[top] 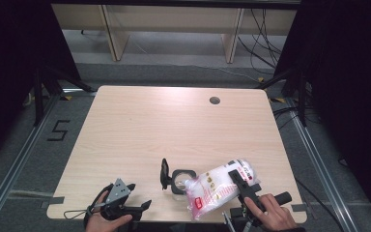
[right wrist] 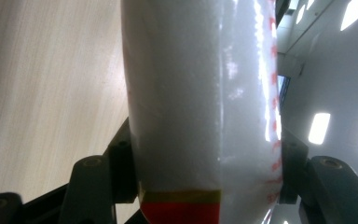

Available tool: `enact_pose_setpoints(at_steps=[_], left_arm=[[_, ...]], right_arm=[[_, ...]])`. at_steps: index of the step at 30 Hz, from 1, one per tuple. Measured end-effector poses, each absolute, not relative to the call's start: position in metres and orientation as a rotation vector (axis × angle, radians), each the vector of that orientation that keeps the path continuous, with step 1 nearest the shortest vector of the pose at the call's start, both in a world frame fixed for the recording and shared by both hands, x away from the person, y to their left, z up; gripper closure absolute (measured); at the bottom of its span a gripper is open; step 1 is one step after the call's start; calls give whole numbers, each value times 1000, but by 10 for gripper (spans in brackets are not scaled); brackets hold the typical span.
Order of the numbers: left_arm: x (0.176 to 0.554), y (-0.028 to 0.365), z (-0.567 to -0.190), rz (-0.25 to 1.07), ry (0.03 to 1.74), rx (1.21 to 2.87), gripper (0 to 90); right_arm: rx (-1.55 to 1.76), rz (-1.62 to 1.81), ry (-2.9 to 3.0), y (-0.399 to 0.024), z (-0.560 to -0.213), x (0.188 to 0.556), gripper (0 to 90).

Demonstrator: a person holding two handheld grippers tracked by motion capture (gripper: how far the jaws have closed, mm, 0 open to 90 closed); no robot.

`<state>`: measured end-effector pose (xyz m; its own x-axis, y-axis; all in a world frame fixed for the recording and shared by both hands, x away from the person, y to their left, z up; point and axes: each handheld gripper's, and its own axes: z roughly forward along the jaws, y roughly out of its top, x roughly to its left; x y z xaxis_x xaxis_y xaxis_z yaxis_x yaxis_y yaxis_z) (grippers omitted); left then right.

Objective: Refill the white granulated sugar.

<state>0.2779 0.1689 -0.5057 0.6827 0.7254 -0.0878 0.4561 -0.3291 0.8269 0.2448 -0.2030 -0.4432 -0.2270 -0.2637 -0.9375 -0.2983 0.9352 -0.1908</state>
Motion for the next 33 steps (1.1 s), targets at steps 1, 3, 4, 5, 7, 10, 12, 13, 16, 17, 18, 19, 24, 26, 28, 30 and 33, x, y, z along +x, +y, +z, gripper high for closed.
enact_pose_setpoints(at_steps=[1, 3, 4, 5, 7, 10, 12, 13, 16, 17, 18, 19, 24, 26, 28, 30, 33], left_arm=[[278, 169, -506, 374, 911, 1983, 187], [278, 169, -506, 373, 912, 1983, 187], [279, 171, -505, 379, 907, 2005, 187], [279, 170, -506, 380, 905, 2003, 187], [279, 170, -506, 379, 906, 2003, 187], [279, 170, -505, 379, 906, 2004, 187], [279, 170, -505, 380, 906, 2003, 187], [279, 170, -505, 380, 906, 2003, 187], [279, 170, -505, 380, 904, 2004, 187], [278, 170, -505, 379, 905, 2004, 187], [279, 170, -505, 380, 906, 2003, 187], [279, 170, -505, 380, 906, 2003, 187], [279, 170, -506, 380, 904, 2005, 187], [279, 170, -506, 379, 906, 2007, 187], [279, 170, -506, 381, 905, 2007, 187], [279, 170, -505, 382, 906, 1999, 187], [278, 169, -506, 376, 912, 1985, 187]], right_arm=[[-459, 36, 1811, -203, -441, 247, 424], [-450, 60, 1801, -204, -442, 247, 424], [-424, 61, 1809, -204, -442, 247, 424], [-416, 52, 1803, -206, -442, 247, 424], [-419, 38, 1813, -206, -440, 246, 424], [-447, 27, 1780, -208, -436, 247, 425], [-427, 31, 1774, -208, -438, 245, 425], [-427, 31, 1774, -208, -438, 245, 425], [-441, 14, 1783, -206, -437, 244, 425], [-470, 8, 1778, -204, -436, 244, 425], [-457, 25, 1778, -205, -437, 244, 425], [-457, 25, 1778, -205, -437, 244, 425], [-504, 2, 1751, -203, -434, 243, 425], [-504, -5, 1753, -203, -435, 243, 425], [-498, -3, 1743, -202, -435, 241, 425], [-482, 14, 1754, -202, -436, 242, 425], [-509, -13, 1749, -201, -435, 242, 426]])
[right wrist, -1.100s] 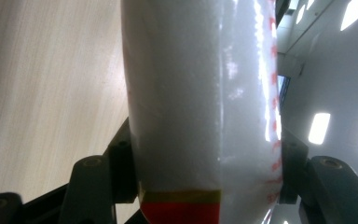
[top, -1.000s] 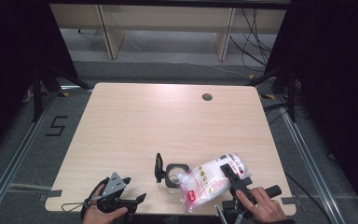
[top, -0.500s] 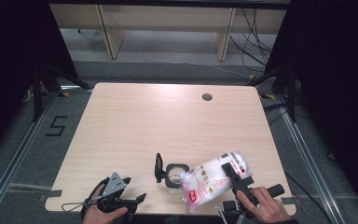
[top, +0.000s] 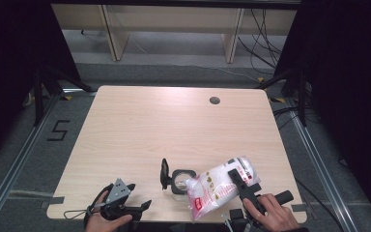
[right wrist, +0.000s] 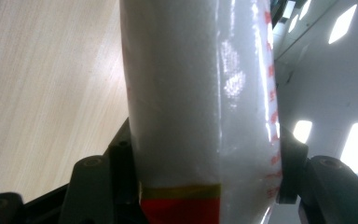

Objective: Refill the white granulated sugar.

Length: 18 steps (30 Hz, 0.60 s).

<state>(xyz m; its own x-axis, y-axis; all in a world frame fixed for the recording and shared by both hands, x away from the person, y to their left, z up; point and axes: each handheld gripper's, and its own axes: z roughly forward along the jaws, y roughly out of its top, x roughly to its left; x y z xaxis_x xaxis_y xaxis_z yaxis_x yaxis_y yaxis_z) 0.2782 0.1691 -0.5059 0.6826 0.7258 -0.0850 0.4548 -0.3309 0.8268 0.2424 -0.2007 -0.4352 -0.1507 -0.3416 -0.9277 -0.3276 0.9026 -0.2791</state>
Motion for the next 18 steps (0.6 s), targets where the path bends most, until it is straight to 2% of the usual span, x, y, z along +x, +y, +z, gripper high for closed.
enact_pose_setpoints(at_steps=[18], left_arm=[[280, 172, -505, 403, 890, 2022, 186]], right_arm=[[-505, -5, 1740, -203, -431, 241, 426]])
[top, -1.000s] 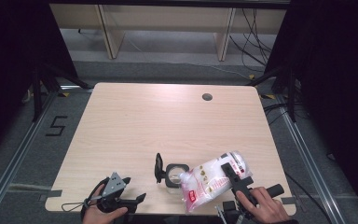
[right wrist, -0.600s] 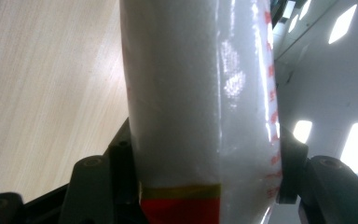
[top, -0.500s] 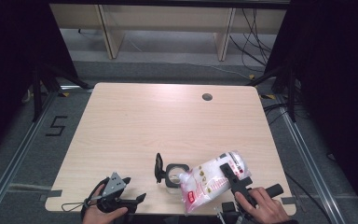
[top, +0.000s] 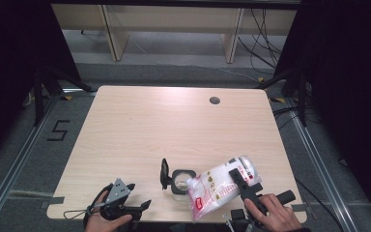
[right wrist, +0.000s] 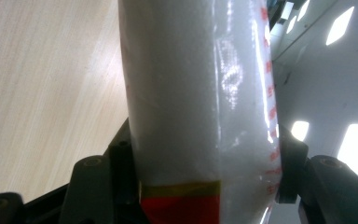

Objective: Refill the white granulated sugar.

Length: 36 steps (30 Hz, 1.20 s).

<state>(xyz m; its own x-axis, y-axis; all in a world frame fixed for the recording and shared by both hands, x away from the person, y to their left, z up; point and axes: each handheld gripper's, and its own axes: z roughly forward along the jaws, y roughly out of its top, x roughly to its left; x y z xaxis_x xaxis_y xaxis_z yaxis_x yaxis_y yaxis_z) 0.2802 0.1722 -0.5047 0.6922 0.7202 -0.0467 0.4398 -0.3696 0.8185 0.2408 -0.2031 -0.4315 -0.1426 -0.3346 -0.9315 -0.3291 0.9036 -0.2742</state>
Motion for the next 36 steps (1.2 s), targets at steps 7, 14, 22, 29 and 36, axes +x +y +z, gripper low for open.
enact_pose_setpoints(at_steps=[7, 14, 22, 29, 36], left_arm=[[279, 172, -505, 395, 921, 1996, 187], [279, 172, -505, 393, 919, 1991, 187], [280, 172, -505, 405, 908, 2002, 187], [279, 172, -505, 397, 915, 1999, 187], [279, 170, -505, 389, 919, 1983, 187]], right_arm=[[-502, -22, 1734, -204, -433, 240, 428], [-524, -17, 1725, -203, -430, 239, 428], [-503, -2, 1732, -204, -431, 239, 428], [-518, -5, 1730, -205, -432, 241, 429], [-517, -7, 1722, -205, -429, 239, 429]])
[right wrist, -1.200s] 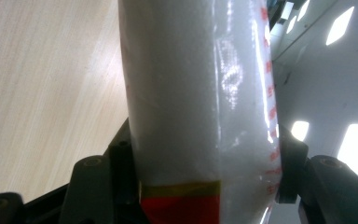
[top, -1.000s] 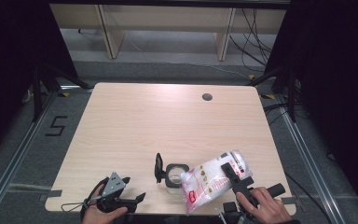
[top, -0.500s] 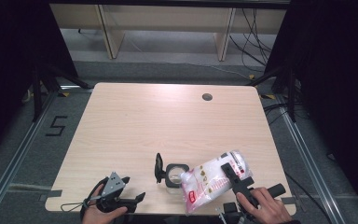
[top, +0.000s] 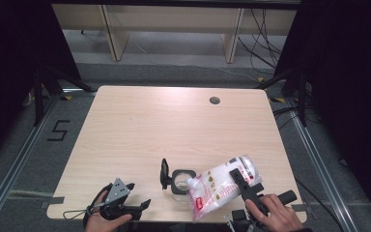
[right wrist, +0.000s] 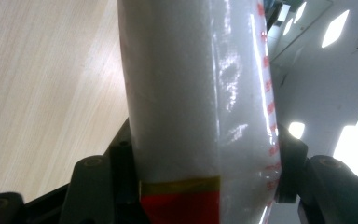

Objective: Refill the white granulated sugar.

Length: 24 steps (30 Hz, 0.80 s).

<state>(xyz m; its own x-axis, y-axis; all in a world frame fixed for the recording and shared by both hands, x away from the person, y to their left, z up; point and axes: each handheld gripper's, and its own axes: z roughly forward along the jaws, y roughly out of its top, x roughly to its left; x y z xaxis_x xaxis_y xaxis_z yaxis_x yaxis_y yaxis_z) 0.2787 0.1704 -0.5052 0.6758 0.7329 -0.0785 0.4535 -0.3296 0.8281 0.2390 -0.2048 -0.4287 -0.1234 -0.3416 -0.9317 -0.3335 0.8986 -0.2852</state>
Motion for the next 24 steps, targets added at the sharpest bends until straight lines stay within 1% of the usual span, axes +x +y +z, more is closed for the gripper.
enact_pose_setpoints(at_steps=[5, 6, 8, 9, 24], left_arm=[[279, 172, -505, 392, 917, 1989, 187], [278, 171, -505, 378, 947, 1978, 187], [278, 171, -505, 380, 946, 1980, 188], [279, 172, -505, 395, 915, 1989, 187], [279, 172, -505, 392, 916, 1990, 188]], right_arm=[[-525, -14, 1726, -205, -429, 240, 429], [-525, -16, 1727, -205, -429, 240, 429], [-521, -16, 1735, -205, -429, 240, 429], [-500, -8, 1738, -205, -430, 238, 429], [-532, -15, 1721, -203, -426, 236, 429]])
